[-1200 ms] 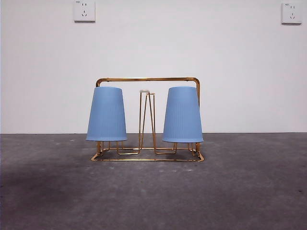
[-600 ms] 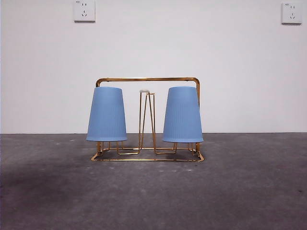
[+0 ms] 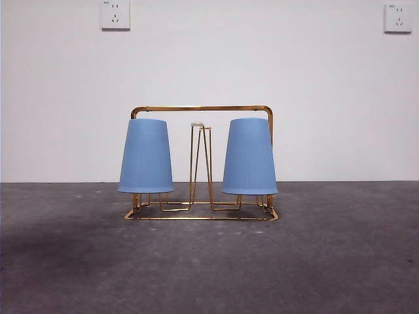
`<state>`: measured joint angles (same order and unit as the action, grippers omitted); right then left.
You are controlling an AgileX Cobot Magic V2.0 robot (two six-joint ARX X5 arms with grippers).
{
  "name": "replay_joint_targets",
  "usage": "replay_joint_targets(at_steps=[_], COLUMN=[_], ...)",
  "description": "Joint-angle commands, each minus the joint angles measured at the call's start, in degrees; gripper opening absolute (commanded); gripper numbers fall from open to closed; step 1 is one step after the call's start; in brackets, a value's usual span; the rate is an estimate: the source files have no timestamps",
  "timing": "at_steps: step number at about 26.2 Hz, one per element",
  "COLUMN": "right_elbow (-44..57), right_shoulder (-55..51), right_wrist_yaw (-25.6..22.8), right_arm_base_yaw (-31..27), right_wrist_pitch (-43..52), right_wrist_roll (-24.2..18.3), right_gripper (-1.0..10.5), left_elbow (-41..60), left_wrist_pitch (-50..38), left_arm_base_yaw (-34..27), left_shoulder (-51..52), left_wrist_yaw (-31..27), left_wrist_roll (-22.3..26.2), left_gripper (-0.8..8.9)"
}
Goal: Pick up cup 1,put cup 1 in the cup rack,pick up cup 2,put cup 2 in the cup rack
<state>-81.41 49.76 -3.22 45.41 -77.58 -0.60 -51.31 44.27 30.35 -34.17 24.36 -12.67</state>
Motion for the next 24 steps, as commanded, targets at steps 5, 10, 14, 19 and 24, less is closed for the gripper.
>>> replay_joint_targets(at_steps=[5, 10, 14, 19, 24], right_elbow=[0.4, 0.4, 0.4, 0.4, 0.4], right_shoulder=[0.0, 0.0, 0.0, 0.0, 0.0], right_wrist_yaw=[-0.2, -0.3, -0.2, -0.3, -0.2], right_arm_base_yaw=[0.0, 0.0, 0.0, 0.0, 0.0], right_wrist_pitch=[-1.3, -1.3, -1.3, -1.3, -1.3], right_wrist_roll=[0.6, 0.6, 0.6, 0.6, 0.6], right_gripper=[0.0, 0.0, 0.0, 0.0, 0.0], left_elbow=[0.0, 0.2, 2.2, 12.9, 27.6], left_wrist_pitch=[-15.2, -20.7, -21.4, -27.6, -36.1], left_arm_base_yaw=[-0.3, -3.4, -12.4, -23.1, -28.5], left_shoulder=[-1.9, -1.9, 0.8, 9.2, 18.9], left_wrist_yaw=[-4.0, -13.2, -13.5, -13.9, -13.9], left_wrist_roll=[21.4, 32.3, 33.9, 33.7, 31.1], left_gripper=[-0.04, -0.04, -0.04, -0.04, -0.04])
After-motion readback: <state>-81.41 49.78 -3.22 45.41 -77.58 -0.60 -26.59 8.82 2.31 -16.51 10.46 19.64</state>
